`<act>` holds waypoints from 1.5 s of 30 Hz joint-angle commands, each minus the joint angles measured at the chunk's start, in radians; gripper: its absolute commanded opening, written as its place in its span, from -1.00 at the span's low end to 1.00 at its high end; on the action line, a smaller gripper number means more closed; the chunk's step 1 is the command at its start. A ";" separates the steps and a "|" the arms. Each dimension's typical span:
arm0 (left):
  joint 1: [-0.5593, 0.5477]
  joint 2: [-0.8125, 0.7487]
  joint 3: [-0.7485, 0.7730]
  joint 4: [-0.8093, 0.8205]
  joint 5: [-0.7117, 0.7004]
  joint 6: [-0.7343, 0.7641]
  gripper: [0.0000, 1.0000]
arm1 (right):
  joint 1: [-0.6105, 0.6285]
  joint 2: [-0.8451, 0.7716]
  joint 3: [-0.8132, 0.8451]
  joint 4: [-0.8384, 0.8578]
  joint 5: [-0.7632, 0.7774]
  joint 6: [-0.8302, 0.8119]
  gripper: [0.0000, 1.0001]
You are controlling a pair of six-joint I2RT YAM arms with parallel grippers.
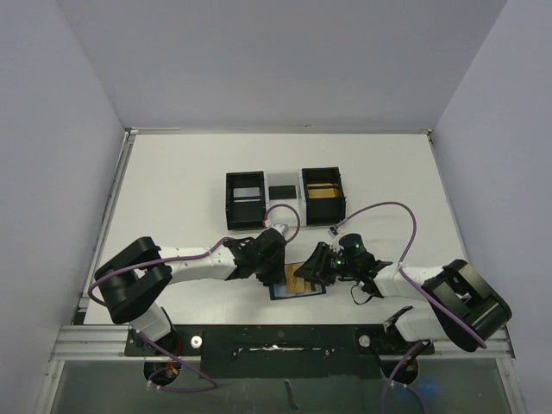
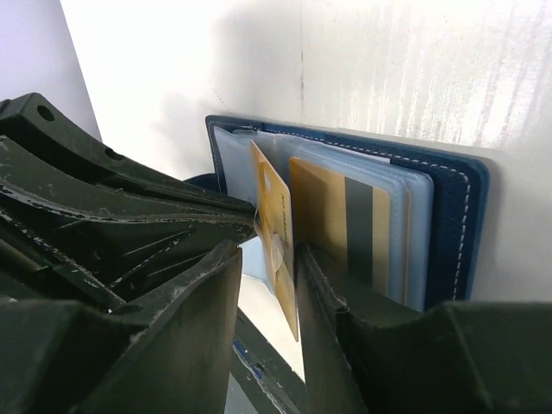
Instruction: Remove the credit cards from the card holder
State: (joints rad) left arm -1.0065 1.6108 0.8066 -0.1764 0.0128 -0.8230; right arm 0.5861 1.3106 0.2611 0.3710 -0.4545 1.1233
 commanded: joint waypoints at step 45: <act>-0.001 0.011 -0.012 -0.045 -0.032 0.030 -0.91 | 0.105 -0.042 0.067 -0.111 0.125 -0.020 -0.64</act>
State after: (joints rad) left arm -1.0073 1.6062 0.7994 -0.1711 0.0051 -0.8268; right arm 0.6769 1.2449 0.3290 0.1833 -0.3389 1.0889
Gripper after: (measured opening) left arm 0.050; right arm 0.176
